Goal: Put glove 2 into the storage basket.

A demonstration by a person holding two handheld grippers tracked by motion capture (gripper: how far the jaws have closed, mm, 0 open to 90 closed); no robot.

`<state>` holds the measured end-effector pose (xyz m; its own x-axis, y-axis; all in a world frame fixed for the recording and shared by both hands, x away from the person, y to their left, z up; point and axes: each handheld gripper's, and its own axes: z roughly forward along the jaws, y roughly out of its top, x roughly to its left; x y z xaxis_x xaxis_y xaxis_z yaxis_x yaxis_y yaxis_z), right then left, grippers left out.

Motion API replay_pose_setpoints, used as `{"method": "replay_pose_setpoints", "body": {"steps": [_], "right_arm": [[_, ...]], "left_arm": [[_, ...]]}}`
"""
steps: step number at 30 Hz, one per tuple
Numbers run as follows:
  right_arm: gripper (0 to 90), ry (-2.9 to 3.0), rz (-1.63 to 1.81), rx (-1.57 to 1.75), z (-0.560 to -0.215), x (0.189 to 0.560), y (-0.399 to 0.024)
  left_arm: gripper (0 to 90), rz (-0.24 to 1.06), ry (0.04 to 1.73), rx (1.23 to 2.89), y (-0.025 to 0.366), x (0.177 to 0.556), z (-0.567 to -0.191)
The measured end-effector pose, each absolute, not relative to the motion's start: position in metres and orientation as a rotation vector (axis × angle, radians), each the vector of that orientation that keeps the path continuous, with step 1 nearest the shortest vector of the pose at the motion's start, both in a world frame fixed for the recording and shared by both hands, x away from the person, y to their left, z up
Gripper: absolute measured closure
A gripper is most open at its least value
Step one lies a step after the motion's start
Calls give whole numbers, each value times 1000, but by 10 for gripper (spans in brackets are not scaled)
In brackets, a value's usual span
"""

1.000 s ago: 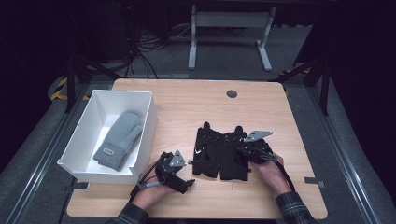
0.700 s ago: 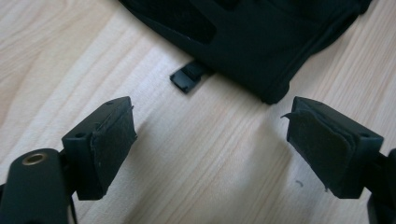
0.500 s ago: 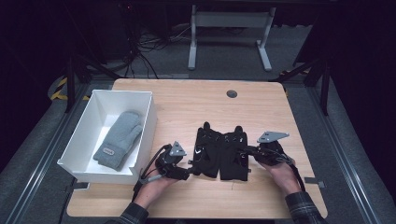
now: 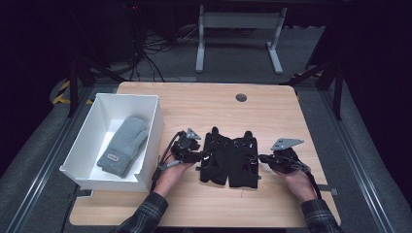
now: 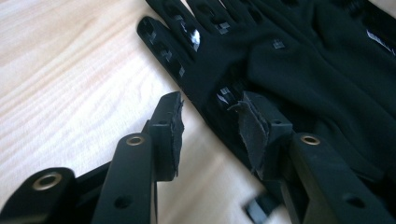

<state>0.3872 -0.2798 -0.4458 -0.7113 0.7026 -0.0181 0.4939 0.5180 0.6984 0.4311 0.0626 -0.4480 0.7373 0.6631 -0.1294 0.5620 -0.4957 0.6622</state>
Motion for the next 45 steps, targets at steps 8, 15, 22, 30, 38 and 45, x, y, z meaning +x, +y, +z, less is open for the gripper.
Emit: {"method": "replay_pose_setpoints", "body": {"steps": [8, 15, 22, 30, 38, 45], "right_arm": [[900, 2475, 996, 997, -448, 390, -277], [900, 2511, 958, 1007, -453, 392, -275], [900, 2526, 971, 1007, -454, 392, -275], [900, 2542, 984, 991, -455, 391, -271], [900, 2562, 1010, 959, -456, 390, -260], [900, 2587, 1029, 925, -457, 389, -247]], "left_arm": [[707, 149, 921, 2251, 50, 440, -458], [875, 96, 945, 2188, 53, 439, -454], [882, -5, 959, 2102, 62, 440, -446], [882, -77, 926, 2037, 68, 437, -432], [883, -129, 857, 2016, 63, 433, -414], [884, -176, 815, 1999, 56, 429, -409]]}}
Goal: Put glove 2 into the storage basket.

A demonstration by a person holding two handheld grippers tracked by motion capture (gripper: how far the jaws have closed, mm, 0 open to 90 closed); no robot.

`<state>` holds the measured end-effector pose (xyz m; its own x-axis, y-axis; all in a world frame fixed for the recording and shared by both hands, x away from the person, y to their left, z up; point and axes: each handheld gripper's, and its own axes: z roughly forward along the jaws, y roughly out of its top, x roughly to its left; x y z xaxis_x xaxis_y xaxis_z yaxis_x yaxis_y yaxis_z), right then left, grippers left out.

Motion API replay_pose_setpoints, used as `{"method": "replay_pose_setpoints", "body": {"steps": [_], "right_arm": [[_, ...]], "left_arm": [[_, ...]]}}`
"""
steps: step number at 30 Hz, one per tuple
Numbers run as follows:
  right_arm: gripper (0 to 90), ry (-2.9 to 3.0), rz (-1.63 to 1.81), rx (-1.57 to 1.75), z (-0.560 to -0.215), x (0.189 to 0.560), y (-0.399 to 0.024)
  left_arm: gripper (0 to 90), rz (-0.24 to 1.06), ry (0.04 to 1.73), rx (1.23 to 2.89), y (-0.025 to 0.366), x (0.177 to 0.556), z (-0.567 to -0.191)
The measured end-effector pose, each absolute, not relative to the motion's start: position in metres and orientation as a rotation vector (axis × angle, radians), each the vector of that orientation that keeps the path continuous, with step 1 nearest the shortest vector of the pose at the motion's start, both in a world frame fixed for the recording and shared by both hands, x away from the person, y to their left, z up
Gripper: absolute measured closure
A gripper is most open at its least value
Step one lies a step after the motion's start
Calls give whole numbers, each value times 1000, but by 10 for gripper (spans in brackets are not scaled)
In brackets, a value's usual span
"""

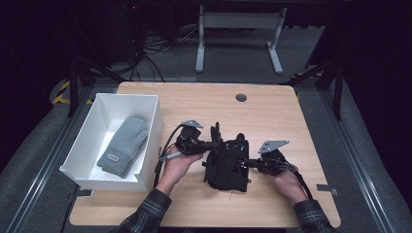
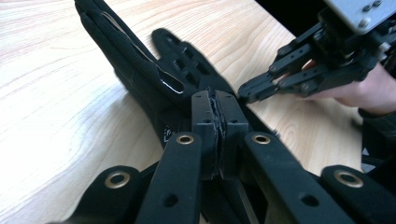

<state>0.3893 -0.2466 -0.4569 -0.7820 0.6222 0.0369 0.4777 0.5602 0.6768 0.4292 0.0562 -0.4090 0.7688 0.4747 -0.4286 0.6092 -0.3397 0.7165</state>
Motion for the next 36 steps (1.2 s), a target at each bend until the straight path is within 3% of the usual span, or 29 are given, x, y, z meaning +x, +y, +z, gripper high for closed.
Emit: {"method": "replay_pose_setpoints", "body": {"steps": [31, 36], "right_arm": [[900, 2648, 1059, 761, -460, 378, -190], [900, 2623, 1066, 773, -455, 378, -197]], "left_arm": [[883, -276, 754, 2105, 21, 423, -435], [792, -275, 729, 2077, 20, 421, -432]]}}
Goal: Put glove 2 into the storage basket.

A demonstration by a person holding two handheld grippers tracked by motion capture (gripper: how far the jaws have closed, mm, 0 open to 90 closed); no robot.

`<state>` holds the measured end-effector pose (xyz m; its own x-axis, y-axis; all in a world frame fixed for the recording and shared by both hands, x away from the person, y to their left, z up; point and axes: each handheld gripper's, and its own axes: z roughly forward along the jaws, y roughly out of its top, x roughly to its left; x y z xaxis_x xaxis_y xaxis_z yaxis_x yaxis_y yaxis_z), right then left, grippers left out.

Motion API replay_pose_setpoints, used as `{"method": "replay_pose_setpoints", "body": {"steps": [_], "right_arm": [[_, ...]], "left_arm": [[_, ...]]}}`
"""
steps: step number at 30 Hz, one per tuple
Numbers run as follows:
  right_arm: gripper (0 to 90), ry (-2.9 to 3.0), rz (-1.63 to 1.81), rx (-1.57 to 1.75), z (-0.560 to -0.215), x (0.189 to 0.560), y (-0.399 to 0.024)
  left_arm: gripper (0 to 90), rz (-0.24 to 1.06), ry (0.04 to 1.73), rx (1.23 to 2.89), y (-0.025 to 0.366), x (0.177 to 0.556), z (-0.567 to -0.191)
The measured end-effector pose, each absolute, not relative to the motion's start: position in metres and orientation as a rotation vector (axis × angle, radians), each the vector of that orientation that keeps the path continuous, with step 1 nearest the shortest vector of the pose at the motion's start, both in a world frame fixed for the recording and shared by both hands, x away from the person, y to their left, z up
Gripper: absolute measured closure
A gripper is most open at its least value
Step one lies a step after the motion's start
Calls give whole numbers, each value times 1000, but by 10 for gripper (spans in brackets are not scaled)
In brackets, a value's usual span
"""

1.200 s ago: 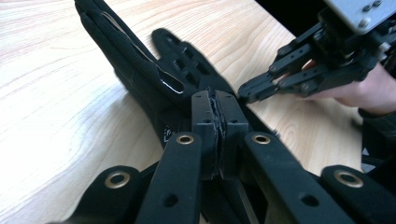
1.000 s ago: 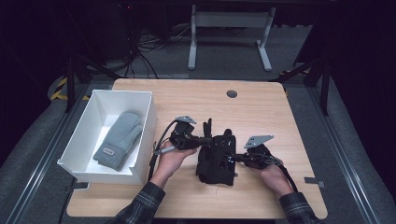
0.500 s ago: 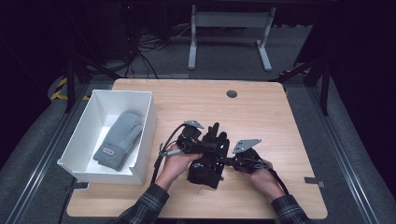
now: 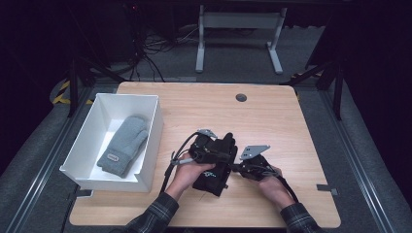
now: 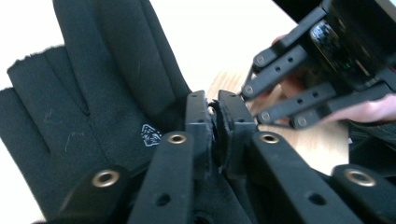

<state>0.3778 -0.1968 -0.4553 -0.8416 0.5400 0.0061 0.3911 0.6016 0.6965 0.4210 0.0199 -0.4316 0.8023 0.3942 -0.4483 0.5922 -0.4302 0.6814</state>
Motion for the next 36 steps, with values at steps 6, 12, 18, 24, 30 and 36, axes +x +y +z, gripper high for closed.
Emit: {"method": "replay_pose_setpoints", "body": {"steps": [6, 12, 18, 24, 30, 36], "right_arm": [[792, 2543, 1081, 859, -449, 380, -227], [583, 2469, 1059, 951, -449, 381, -252], [367, 2427, 1003, 1008, -456, 385, -265], [298, 2392, 962, 1039, -462, 390, -269], [260, 2373, 987, 1067, -465, 392, -273], [195, 2353, 1009, 1070, -469, 393, -276]], "left_arm": [[897, -277, 688, 2103, 16, 413, -429], [899, -273, 662, 2164, 7, 398, -436], [900, -255, 660, 2259, 3, 383, -451], [899, -231, 654, 2293, 5, 376, -453], [899, -199, 653, 2326, 12, 372, -453], [899, -157, 663, 2347, 22, 369, -451]]}}
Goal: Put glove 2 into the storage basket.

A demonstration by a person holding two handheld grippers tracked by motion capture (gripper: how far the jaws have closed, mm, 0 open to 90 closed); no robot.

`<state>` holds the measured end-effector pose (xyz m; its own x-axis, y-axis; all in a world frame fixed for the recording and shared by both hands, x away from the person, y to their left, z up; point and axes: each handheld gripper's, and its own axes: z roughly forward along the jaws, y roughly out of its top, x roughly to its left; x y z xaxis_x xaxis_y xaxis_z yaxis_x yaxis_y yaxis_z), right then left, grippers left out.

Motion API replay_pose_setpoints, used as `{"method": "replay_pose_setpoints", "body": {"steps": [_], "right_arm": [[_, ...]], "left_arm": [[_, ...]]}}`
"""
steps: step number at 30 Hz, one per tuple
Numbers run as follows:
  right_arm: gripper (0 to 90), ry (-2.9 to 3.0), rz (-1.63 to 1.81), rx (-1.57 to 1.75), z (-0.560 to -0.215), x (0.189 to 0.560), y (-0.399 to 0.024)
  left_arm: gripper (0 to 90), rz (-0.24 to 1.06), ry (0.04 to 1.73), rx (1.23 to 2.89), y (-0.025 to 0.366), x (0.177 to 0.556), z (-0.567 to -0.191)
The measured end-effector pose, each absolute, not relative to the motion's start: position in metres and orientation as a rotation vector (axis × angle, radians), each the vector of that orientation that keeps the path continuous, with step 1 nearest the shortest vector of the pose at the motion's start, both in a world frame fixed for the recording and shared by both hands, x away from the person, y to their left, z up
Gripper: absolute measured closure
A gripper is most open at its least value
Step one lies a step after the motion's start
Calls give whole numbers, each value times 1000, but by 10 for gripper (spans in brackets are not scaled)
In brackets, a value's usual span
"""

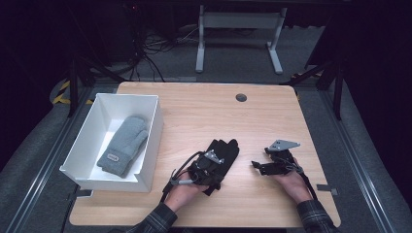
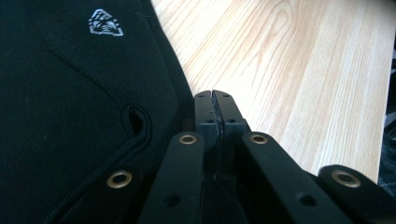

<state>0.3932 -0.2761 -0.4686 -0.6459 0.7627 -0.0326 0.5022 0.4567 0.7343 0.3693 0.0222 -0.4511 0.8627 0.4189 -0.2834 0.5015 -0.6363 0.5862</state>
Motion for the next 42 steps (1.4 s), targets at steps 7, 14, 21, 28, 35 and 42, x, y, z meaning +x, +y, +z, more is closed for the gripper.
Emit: {"method": "replay_pose_setpoints", "body": {"steps": [7, 14, 21, 28, 35, 42], "right_arm": [[182, 2345, 1010, 1078, -469, 393, -277], [176, 2345, 1009, 1080, -469, 394, -277], [173, 2343, 1006, 1082, -469, 394, -276], [171, 2343, 1006, 1082, -469, 394, -276], [168, 2344, 1008, 1084, -469, 394, -276], [167, 2346, 1010, 1087, -469, 394, -276]], "left_arm": [[899, -103, 711, 2358, 45, 369, -450], [897, -60, 747, 2366, 63, 371, -448], [615, 21, 711, 2352, 58, 372, -434], [347, 129, 645, 2336, 47, 393, -417], [189, 154, 611, 2401, 42, 415, -425], [145, 133, 618, 2451, 41, 427, -442]]}}
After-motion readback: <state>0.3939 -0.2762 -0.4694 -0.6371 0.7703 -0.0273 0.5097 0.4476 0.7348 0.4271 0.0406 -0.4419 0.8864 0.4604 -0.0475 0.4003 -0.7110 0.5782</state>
